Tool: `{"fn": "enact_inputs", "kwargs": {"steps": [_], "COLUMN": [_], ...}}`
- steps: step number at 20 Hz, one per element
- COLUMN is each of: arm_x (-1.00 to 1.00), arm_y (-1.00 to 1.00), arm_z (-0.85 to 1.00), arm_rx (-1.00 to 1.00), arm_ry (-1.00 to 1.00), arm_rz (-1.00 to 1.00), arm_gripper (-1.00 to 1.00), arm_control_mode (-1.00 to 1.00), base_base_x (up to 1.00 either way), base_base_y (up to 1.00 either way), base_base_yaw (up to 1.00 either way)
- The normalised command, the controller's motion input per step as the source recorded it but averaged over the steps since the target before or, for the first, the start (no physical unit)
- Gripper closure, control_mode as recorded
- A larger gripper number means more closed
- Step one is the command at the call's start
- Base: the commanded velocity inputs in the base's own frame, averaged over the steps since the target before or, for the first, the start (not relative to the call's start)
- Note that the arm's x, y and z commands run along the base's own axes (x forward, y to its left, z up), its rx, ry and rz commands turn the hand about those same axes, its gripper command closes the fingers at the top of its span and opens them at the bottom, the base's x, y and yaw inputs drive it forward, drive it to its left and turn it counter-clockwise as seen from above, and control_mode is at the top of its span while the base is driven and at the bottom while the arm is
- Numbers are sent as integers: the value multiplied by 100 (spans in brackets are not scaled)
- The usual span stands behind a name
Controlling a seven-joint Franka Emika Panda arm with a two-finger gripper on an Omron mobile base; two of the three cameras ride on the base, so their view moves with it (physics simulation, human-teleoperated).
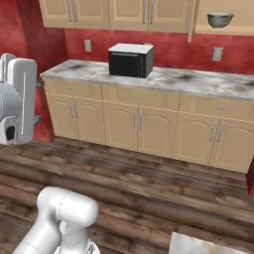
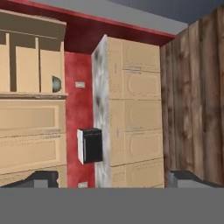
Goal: Move the bowls from the cabinet to the plates on the dining table.
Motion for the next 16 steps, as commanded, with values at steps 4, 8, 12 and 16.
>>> {"fn": "enact_inputs", "kwargs": {"steps": [4,8,12,16], "arm_x": [0,0,0,0], "arm_y": [0,0,0,0], "arm_z": [0,0,0,0], "arm_rx": [0,0,0,0], "arm_ry": [0,0,0,0], "arm_rz": [0,0,0,0], "arm_gripper": [-100,-100,-100,-100], "arm_control_mode": [100,100,100,100], "base_base_x": [36,18,12,14], "base_base_y": [-46,-51,-52,-51], "base_base_yaw": [0,-2,-3,-3]}}
